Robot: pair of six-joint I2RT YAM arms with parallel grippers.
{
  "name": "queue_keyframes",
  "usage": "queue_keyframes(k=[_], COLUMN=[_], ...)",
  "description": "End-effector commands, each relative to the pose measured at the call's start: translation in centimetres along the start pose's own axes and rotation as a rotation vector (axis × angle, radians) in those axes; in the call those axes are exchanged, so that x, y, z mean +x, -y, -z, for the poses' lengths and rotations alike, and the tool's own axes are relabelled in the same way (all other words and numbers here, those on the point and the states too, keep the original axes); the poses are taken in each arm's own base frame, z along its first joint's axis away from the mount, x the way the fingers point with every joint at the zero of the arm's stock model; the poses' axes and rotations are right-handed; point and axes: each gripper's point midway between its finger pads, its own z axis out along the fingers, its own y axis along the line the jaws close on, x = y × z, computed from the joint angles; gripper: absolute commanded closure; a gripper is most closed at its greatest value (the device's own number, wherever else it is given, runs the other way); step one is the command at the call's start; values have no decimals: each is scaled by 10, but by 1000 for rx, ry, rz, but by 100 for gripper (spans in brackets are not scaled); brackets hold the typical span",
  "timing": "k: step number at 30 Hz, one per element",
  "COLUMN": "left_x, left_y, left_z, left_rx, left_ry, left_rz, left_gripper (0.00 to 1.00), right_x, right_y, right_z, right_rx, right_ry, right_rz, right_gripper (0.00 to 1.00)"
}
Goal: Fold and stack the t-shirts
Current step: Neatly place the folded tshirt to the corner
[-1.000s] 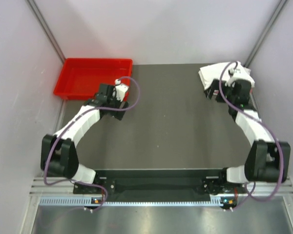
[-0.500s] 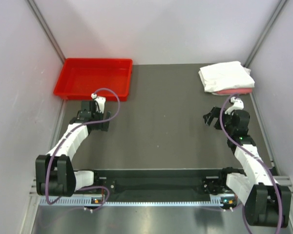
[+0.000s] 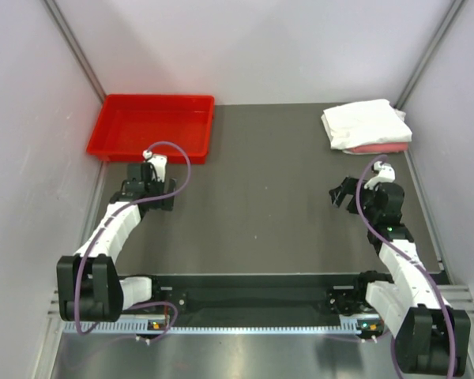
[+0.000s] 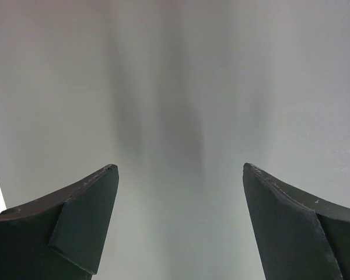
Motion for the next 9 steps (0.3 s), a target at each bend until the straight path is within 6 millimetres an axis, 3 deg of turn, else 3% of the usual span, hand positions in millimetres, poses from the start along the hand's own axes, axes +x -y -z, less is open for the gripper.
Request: queue_keyframes(k=[1, 9], left_x=[-12, -2], left_y=[-4, -3], left_z=[2, -2], left_rx=[-5, 70], left_ry=[61, 31], left_rz=[1, 43], left_gripper=[8, 8], right_x=[-11, -12], right_y=[-4, -4], right_z=[2, 0], right_rx=[-10, -8], right_ry=[48, 53], right_rz=[5, 4], right_gripper=[0, 0])
